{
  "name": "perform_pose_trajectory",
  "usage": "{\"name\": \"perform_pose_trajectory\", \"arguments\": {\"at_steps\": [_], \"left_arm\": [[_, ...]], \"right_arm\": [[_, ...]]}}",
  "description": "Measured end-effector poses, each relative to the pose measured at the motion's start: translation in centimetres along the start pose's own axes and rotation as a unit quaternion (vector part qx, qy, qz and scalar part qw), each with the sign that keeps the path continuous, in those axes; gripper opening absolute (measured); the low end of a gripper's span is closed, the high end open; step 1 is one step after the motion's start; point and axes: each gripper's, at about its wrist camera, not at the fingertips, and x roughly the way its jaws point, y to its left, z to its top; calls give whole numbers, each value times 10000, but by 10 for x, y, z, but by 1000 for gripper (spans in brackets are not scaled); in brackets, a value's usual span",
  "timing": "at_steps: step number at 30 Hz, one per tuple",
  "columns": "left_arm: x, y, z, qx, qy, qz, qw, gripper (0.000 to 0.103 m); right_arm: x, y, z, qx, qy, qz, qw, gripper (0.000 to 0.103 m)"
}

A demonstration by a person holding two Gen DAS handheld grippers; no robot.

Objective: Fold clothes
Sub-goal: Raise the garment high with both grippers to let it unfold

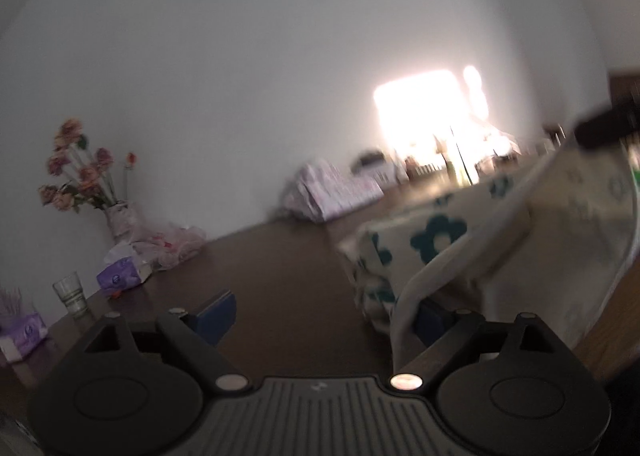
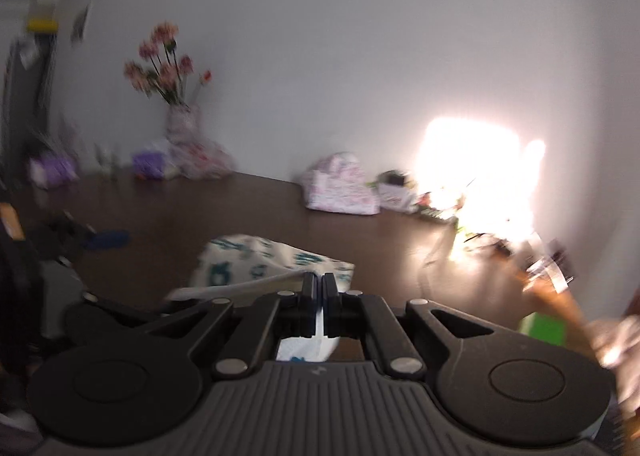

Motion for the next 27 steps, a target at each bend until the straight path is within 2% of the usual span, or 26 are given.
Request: {"name": "perform_pose_trajectory", "arguments": {"at_steps": [3,4,6,7,8,10,11,13,14,15,17,18,20,22,24,27], "left_arm": [[0,-14,-5,412,12,-51,9991,90],[0,-19,-5,519,27,-86,9986,86],[1,-21,-5,532,170,-311,9980,53],[1,-22,-5,539,241,-423,9974,21],[2,-23,-5,545,312,-535,9966,5],[1,-19,-3,382,368,-701,9961,5],[0,-15,-1,229,375,-772,9961,5],[4,2,8,-269,493,-1035,9930,4],[7,11,12,-546,558,-1179,9900,4],[10,21,17,-803,606,-1308,9863,4],[9,37,30,-1130,537,-1446,9815,3],[8,45,38,-1229,420,-1492,9803,3],[1,57,61,-1226,41,-1425,9822,3],[-6,70,84,-1210,-349,-1351,9828,3],[-17,84,116,-1075,-854,-1214,9831,3],[-33,108,176,-849,-1549,-1027,9789,3]], "right_arm": [[12,17,-17,-558,169,-447,9973,2],[17,21,-24,-632,283,-511,9963,3],[22,28,-34,-706,458,-495,9952,7],[23,32,-39,-758,504,-467,9947,13],[24,37,-44,-810,551,-440,9942,16],[23,47,-56,-1017,481,-389,9929,33],[23,51,-61,-1087,485,-342,9923,34],[24,52,-68,-1080,571,-327,9920,28],[23,50,-66,-992,578,-291,9930,19],[23,45,-63,-868,600,-214,9942,3],[19,28,-47,-249,472,7,9986,3],[14,16,-35,107,306,148,9994,2],[1,-2,-3,441,-249,164,9986,2],[-17,-13,36,425,-933,76,9947,2],[-35,-27,75,430,-1551,168,9868,2],[-43,-57,138,258,-2129,457,9757,2]]}}
